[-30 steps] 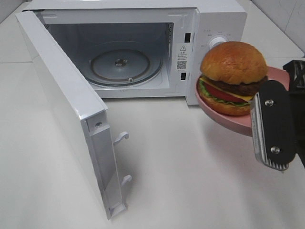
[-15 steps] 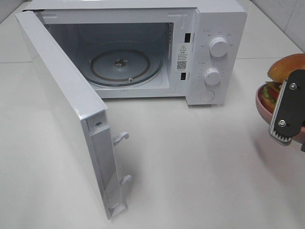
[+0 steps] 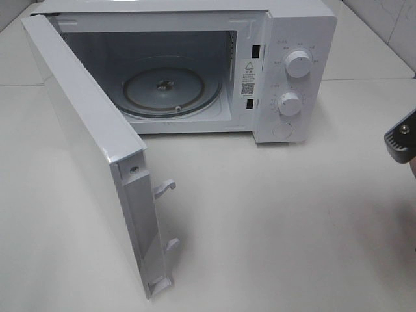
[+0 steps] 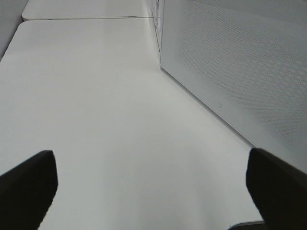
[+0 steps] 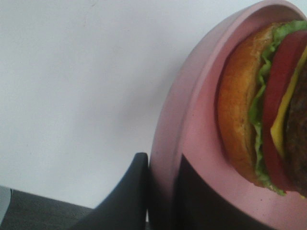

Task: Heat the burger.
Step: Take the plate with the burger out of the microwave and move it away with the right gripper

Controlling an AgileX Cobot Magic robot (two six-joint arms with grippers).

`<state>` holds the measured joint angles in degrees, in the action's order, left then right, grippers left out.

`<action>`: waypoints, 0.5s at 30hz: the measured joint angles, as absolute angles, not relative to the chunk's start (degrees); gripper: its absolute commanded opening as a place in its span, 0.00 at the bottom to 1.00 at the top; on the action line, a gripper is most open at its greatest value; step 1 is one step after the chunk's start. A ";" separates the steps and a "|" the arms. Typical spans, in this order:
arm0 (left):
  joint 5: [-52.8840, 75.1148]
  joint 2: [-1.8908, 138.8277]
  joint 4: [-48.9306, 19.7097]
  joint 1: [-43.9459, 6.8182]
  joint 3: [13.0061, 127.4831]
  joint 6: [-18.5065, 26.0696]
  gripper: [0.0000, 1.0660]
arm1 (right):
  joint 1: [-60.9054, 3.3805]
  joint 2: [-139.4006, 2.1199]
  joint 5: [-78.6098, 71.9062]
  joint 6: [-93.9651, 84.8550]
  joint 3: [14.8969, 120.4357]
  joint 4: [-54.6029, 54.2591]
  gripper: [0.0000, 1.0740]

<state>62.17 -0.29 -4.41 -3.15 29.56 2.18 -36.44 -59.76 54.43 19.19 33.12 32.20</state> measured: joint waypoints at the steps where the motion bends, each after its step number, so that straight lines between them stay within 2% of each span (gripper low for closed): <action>1: 62.17 -0.29 -4.41 -3.15 29.56 2.18 0.94 | -36.44 -59.76 54.43 19.19 33.12 32.20 0.03; 8: 62.17 -0.29 -4.41 -3.15 29.56 2.18 0.94 | -36.44 -59.76 54.49 34.21 33.12 38.39 0.03; 15: 62.17 -0.29 -4.41 -3.15 29.56 2.18 0.94 | -36.44 -59.82 54.26 40.51 33.12 42.06 0.03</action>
